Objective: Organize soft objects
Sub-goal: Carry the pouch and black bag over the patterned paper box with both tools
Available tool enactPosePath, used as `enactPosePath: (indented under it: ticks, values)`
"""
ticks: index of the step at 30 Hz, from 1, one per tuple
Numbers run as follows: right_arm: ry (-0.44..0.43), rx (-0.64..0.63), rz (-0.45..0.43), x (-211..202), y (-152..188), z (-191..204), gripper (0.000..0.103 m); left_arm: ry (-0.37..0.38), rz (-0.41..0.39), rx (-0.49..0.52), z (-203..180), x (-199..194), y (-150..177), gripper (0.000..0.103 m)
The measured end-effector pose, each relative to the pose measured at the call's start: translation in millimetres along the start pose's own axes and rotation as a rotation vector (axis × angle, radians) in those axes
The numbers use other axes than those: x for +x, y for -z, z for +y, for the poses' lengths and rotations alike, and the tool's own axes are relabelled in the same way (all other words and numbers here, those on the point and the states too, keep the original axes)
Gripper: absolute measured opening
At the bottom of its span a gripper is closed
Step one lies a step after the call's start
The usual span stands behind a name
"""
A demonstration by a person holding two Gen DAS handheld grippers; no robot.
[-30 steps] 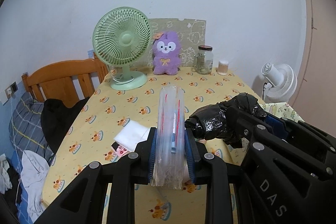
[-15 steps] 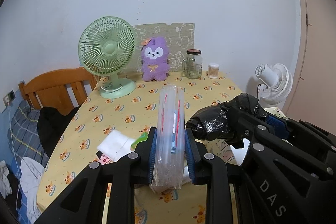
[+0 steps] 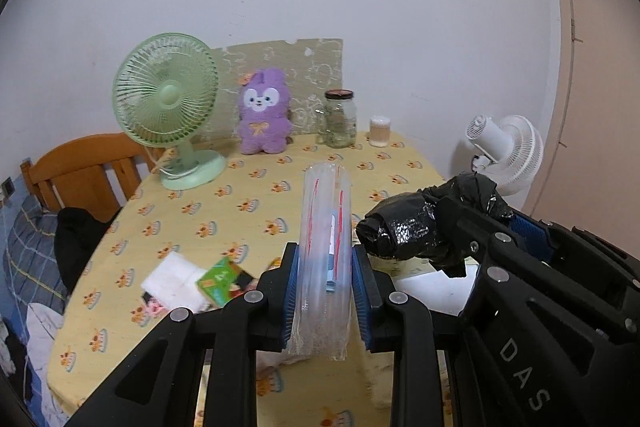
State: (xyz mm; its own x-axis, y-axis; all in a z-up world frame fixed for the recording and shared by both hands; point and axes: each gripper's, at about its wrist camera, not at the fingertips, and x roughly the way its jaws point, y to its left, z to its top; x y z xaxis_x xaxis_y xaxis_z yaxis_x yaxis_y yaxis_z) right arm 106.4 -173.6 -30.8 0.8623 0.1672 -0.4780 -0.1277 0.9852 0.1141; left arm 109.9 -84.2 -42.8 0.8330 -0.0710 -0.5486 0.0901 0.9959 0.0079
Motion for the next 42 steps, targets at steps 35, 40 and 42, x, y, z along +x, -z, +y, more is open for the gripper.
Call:
enactPosePath:
  ticks: [35,40,42]
  values:
    - [0.14,0.078,0.083,16.9,22.0,-104.3,0.023,0.121,0.161,0.115,-97.9,54.8,10.3,0.031]
    - [0.124,0.083,0.123,29.1,25.3,-111.9,0.023,0.119,0.206,0.124,-103.5,64.5,13.2,0.051]
    - [0.124,0.079,0.136,33.7,25.3,-113.7,0.023,0.132,0.221,0.126,-105.7,66.3,14.2,0.068]
